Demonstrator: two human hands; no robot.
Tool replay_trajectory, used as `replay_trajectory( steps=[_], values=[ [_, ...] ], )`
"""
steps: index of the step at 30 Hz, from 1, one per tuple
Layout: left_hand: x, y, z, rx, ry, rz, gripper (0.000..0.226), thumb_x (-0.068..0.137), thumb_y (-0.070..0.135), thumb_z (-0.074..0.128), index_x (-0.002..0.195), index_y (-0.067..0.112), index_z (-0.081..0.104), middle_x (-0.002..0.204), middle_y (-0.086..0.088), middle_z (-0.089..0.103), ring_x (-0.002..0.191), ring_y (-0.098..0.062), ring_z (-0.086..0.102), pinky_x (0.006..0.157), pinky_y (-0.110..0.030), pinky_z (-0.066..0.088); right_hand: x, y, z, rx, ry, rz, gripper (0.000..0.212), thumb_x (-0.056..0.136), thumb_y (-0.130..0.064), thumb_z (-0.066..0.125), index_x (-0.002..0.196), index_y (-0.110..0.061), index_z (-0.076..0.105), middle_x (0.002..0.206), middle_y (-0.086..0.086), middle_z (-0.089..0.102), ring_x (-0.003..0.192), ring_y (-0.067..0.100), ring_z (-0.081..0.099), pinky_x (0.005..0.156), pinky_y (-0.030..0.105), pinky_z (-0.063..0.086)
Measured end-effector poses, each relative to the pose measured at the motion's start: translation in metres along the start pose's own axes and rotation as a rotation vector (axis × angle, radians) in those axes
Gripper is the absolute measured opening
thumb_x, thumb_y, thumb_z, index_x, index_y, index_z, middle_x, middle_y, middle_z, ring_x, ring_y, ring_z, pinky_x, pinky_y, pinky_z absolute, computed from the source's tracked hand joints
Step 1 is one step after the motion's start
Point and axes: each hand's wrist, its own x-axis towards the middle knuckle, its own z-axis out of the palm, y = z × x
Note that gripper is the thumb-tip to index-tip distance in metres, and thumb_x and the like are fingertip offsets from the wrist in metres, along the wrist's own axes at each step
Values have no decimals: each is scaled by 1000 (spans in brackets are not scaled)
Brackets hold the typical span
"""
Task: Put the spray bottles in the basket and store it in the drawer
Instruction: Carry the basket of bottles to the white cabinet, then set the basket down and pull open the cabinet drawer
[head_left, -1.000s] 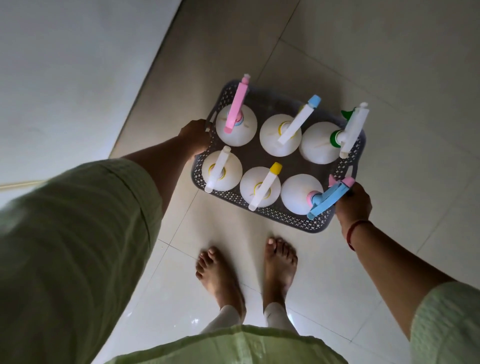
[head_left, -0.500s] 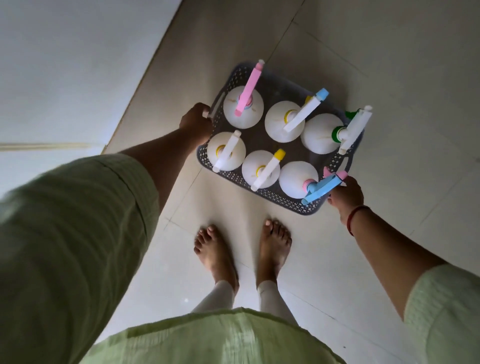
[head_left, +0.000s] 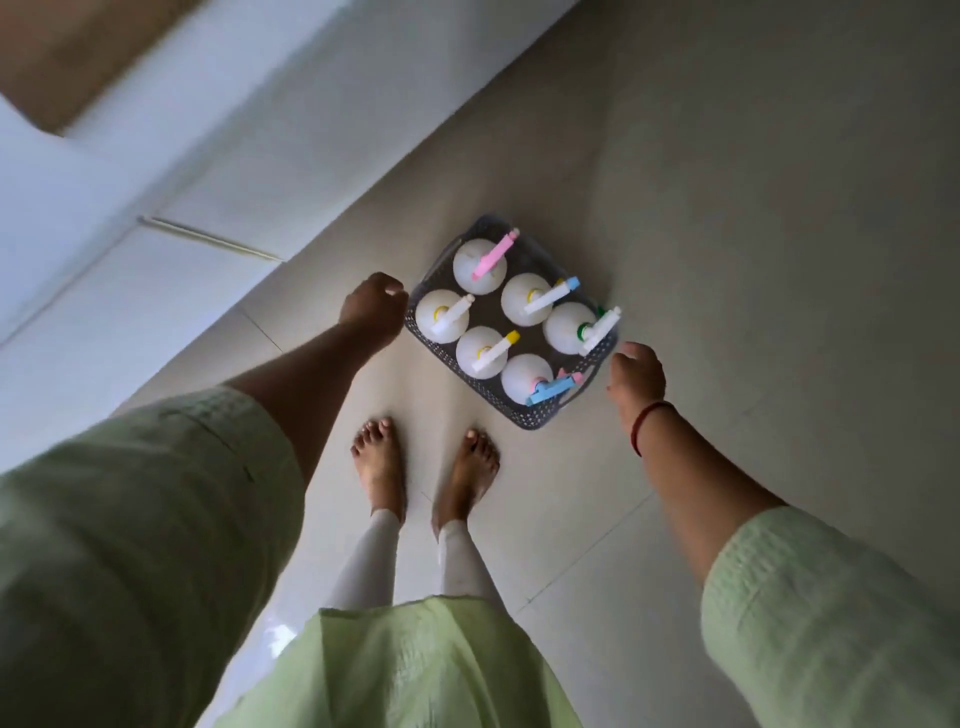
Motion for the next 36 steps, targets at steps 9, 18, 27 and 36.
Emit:
replay_trajectory(
  steps=[9,18,27,36],
  values=[
    [-56,-38,-96,-661,219,-19,32,91,24,50,119,14,61,124,-13,64,110,-32,60,91,-34,48,-75,-95,-20,194,-186,-100,30,93,-2,45,119,-12,57,80,3,56,67,13,51,61,26,45],
    [-71,-169,-96,-834,303,-247,36,94,21,46,125,9,56,129,-14,59,117,-32,54,96,-37,46,-139,-119,55,23,-341,-210,24,93,0,41,102,-16,56,72,0,52,59,7,50,49,18,40],
    [-89,-314,-90,-1022,326,-292,35,94,23,47,125,8,56,128,-15,59,117,-32,53,95,-36,44,-250,-124,177,-74,-464,-328,22,93,0,41,104,-14,53,76,1,52,64,10,47,58,21,38],
    [-106,-458,-113,-1099,376,-326,34,96,28,44,120,7,57,123,-13,61,115,-32,53,93,-36,42,-358,-112,268,-77,-501,-360,22,99,-14,43,117,-11,55,84,-1,55,72,9,52,65,23,42]
  ],
)
